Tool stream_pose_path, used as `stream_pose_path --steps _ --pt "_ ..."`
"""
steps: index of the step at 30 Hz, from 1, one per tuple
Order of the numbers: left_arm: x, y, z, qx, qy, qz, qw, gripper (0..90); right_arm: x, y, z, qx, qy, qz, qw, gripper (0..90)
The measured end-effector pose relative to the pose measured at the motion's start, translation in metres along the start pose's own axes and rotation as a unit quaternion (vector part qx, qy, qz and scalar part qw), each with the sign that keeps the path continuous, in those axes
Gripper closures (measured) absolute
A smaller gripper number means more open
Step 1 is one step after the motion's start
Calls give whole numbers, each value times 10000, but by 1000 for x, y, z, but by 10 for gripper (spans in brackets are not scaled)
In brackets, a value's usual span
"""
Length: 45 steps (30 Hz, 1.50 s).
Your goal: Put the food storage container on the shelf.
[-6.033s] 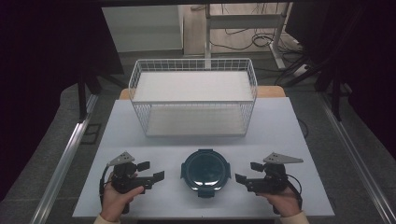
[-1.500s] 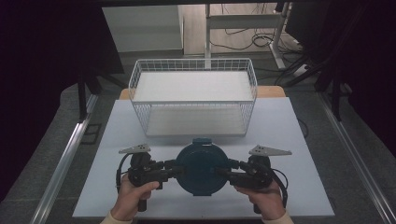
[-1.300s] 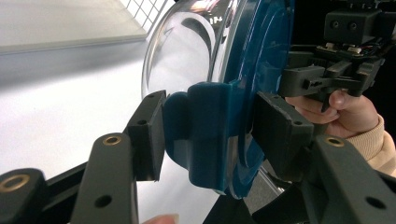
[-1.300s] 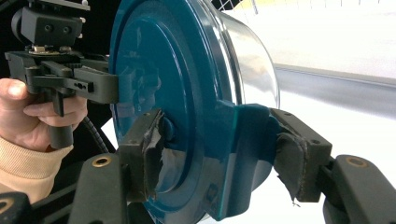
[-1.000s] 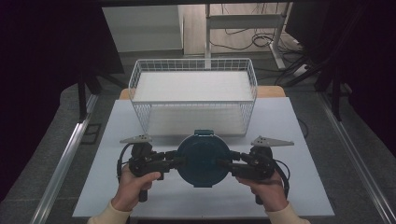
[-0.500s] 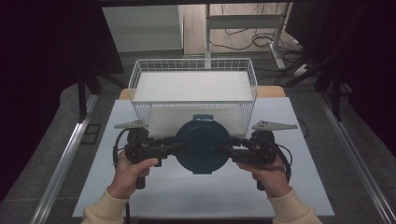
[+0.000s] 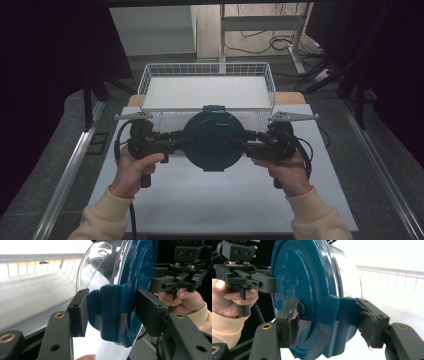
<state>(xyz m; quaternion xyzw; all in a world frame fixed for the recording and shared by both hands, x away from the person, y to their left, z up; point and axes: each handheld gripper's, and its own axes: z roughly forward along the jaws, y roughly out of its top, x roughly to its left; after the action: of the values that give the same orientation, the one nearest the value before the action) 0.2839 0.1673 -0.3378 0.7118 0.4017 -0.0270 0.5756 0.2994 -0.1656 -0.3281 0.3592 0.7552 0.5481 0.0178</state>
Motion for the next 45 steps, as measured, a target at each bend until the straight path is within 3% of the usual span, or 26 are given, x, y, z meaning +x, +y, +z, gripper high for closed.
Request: stream_pose_path --steps 11,45 --pt "3 18 -5 -92 34 83 9999 461 0 23 4 -28 1 -147 9999 381" --pt "35 95 1 -63 184 214 9996 460 -35 94 30 -25 86 -169 9998 381"
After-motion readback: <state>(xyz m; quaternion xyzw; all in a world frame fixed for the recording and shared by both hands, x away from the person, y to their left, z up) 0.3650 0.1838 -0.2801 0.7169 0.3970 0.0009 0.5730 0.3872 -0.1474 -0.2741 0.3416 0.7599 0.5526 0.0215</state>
